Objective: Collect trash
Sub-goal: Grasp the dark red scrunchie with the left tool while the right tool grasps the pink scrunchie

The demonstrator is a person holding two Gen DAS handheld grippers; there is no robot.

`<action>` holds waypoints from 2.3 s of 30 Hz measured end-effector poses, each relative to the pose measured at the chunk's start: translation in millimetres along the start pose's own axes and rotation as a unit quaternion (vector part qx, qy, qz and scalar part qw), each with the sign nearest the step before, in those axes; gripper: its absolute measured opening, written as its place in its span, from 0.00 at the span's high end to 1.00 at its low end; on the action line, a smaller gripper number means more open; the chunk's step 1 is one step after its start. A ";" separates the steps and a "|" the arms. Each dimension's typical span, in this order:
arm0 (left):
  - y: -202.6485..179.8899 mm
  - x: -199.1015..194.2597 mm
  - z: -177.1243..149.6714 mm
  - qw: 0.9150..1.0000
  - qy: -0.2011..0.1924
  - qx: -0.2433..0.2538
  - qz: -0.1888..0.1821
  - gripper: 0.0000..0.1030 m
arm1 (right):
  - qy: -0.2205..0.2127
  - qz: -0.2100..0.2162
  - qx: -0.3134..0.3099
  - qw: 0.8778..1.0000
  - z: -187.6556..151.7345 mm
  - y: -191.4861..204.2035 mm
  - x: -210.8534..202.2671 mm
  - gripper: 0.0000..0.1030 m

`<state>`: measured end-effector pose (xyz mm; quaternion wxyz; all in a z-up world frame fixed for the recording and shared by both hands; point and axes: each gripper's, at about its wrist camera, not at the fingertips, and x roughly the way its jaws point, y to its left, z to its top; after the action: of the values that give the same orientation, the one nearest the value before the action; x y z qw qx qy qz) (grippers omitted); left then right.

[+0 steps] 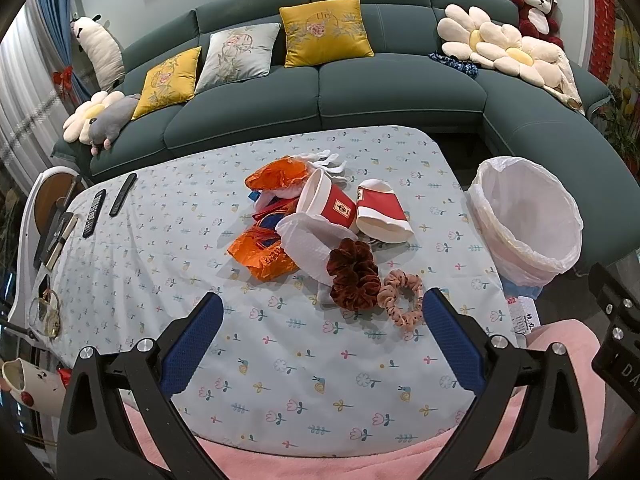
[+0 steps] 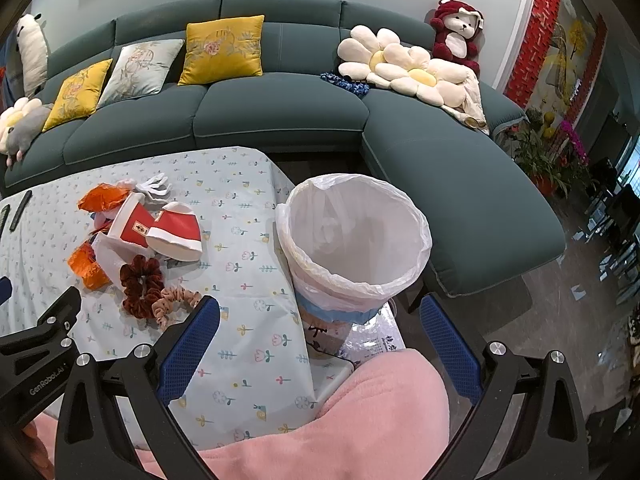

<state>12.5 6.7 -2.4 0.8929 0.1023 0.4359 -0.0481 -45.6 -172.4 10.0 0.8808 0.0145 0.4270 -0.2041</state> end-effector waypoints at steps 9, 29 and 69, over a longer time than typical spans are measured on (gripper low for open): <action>5.1 8.6 3.9 1.000 0.002 -0.019 -0.008 0.08 | -0.006 0.001 0.002 1.000 1.7 -0.2 0.8 0.07; 53.1 71.3 -3.9 0.997 0.039 -0.062 -0.036 0.07 | 0.033 0.062 -0.023 0.997 -6.4 56.5 68.9 0.07; 19.2 165.4 5.3 0.983 0.123 -0.063 -0.119 0.95 | 0.173 0.155 -0.060 0.971 -42.7 119.7 184.0 0.91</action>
<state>121.7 24.8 -126.9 0.8252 -0.0017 0.5534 -0.1130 68.6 -118.1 -174.4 0.8139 0.0628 0.5765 -0.0340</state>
